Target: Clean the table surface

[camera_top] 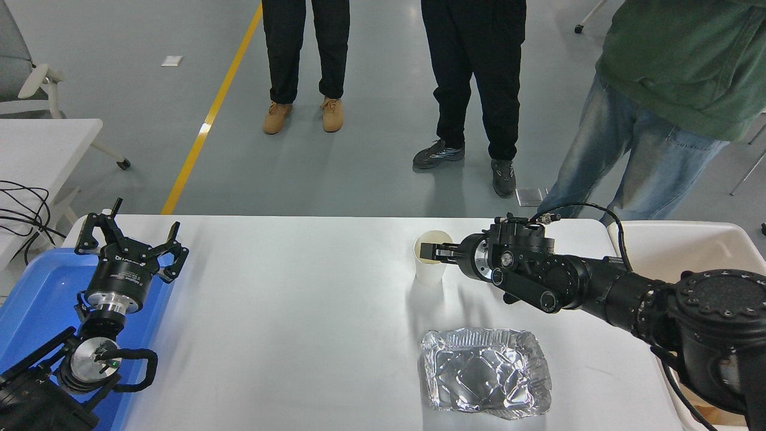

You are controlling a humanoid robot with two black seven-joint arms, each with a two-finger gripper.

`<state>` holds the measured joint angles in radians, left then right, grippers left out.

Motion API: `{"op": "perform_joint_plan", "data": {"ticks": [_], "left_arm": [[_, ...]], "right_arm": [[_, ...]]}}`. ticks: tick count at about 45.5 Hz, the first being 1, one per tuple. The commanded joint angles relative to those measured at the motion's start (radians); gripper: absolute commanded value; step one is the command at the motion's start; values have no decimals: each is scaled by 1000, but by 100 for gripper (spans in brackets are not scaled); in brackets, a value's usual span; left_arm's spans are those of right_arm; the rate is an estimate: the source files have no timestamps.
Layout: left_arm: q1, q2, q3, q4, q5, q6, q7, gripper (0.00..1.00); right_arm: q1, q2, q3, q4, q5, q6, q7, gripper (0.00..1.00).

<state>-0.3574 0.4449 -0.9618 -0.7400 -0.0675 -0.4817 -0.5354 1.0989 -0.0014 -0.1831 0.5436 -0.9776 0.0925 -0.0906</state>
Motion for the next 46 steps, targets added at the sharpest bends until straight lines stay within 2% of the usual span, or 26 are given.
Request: {"op": "perform_joint_plan", "data": {"ticks": [1, 9, 13, 17, 18, 28, 37, 46], "left_arm": [[0, 0, 0, -1, 0, 0, 0, 99], [0, 0, 0, -1, 0, 0, 0, 99], [0, 0, 0, -1, 0, 0, 0, 99], [0, 0, 0, -1, 0, 0, 0, 99], [0, 0, 0, -1, 0, 0, 0, 99], [0, 0, 0, 1, 0, 0, 0, 99], [0, 0, 0, 1, 0, 0, 0, 99], [0, 0, 0, 1, 0, 0, 0, 99]], "right_arm": [[7, 0, -18, -4, 0, 1, 3, 46], [21, -2, -18, -1, 2, 4, 3, 39], [27, 0, -18, -1, 2, 7, 15, 25], [27, 0, -18, 2, 2, 13, 28, 2], [29, 0, -19, 4, 2, 13, 31, 0], [52, -6, -82, 10, 3, 24, 103, 0], [64, -14, -81, 15, 5, 27, 111, 0], [150, -89, -68, 113, 7, 72, 129, 0]]}}
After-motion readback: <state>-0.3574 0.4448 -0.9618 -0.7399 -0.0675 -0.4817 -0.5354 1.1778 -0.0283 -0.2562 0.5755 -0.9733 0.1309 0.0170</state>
